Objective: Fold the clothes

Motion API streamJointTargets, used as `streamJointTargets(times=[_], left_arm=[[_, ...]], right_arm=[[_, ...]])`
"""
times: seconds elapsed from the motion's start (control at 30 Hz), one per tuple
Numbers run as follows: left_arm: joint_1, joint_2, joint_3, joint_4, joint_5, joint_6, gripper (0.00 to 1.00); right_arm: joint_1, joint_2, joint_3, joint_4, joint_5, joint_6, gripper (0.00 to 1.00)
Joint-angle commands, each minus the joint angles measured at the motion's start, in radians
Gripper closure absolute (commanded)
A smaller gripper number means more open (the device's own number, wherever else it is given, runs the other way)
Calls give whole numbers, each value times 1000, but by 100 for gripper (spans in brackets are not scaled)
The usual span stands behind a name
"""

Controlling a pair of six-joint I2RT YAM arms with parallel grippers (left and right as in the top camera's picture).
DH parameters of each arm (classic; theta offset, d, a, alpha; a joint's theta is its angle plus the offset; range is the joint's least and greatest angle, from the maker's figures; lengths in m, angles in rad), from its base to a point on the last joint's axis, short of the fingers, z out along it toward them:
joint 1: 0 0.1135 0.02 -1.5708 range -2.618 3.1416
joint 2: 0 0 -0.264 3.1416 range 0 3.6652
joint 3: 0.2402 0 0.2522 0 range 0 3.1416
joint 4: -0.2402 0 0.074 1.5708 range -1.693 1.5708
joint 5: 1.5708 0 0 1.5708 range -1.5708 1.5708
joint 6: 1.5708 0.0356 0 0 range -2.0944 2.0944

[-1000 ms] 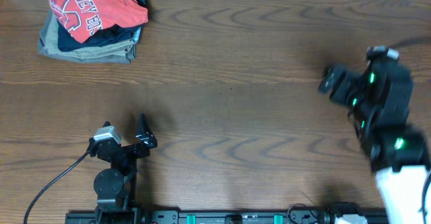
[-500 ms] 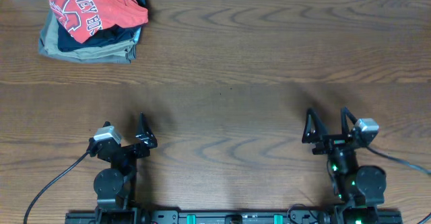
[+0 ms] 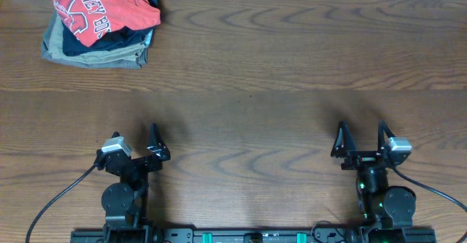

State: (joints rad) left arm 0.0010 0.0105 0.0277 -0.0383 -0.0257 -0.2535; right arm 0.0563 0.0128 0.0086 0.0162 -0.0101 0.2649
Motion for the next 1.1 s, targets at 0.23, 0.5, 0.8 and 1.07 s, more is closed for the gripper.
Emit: streamJointTargets(times=[0.23,0.5,0.8,1.07], left_arm=[[5,-6,-24,-32,-9,16,2],[5,-6,-24,-32,-9,16,2],[5,-6,-24,-32,-9,16,2],[5,-6,-24,-32,-9,16,2]], right_arm=[[-5,-8,-3,-89,32,-98,1],[-5,-8,-3,-89,33,-98,1],[-5,-8,-3,-89,32,-98,1],[-5,-8,-3,-89,32,-98,1]])
